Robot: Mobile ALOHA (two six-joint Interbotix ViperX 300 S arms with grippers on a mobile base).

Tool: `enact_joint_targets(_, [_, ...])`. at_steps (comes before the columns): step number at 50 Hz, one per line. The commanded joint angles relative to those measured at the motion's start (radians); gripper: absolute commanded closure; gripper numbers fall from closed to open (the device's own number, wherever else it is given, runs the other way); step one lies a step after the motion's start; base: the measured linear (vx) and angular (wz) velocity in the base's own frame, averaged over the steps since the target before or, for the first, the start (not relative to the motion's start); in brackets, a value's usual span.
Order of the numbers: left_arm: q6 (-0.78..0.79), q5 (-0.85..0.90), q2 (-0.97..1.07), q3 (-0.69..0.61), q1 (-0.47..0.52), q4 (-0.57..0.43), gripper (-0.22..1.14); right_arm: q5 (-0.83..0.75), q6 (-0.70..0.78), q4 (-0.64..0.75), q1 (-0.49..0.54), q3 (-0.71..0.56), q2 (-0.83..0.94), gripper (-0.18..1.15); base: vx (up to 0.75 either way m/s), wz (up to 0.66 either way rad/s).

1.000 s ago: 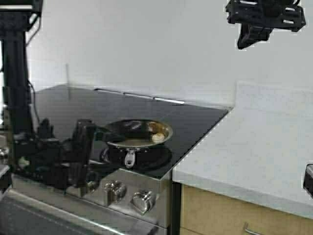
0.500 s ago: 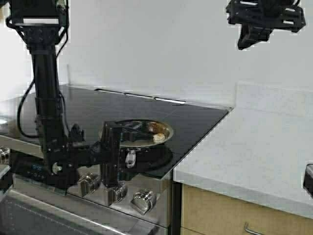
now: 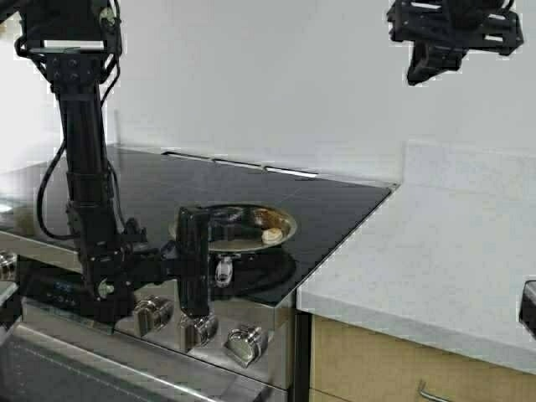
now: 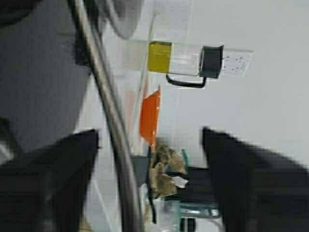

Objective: Add oil to the pan and cook the shrimp and serve it

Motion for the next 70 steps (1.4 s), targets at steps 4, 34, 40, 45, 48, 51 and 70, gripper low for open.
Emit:
enact_joint_targets(4, [-0.066, -0.006, -0.009, -0.029, -0.005, -0.002, 0.50, -0.003, 0.000, -0.002, 0.000, -0.009, -0.011, 0.90, 0.00, 0.00])
enact_joint_targets(34, [-0.037, -0.063, -0.104, 0.060, -0.003, -0.031, 0.89, -0.008, 0.000, -0.002, 0.000, -0.008, -0.003, 0.90, 0.00, 0.00])
enact_joint_targets(40, [-0.037, -0.075, -0.127, 0.072, -0.003, -0.037, 0.89, -0.012, -0.002, -0.002, 0.000, -0.008, 0.003, 0.90, 0.01, 0.05])
enact_joint_targets(45, [-0.035, -0.083, -0.149, 0.083, -0.005, -0.041, 0.89, -0.012, 0.000, -0.002, 0.000, -0.009, 0.003, 0.90, 0.01, 0.10])
enact_joint_targets(48, [-0.034, -0.086, -0.166, 0.094, -0.003, -0.041, 0.89, -0.012, 0.002, -0.002, 0.000, -0.008, 0.003, 0.90, 0.01, 0.17])
enact_joint_targets(51, [-0.034, -0.086, -0.187, 0.098, -0.003, -0.041, 0.89, -0.003, 0.000, -0.002, 0.000, -0.012, 0.003, 0.90, 0.02, 0.24])
enact_joint_targets(70, [-0.037, -0.066, -0.288, 0.121, -0.003, -0.052, 0.89, 0.017, 0.003, -0.002, 0.000, -0.028, 0.005, 0.91, 0.01, 0.42])
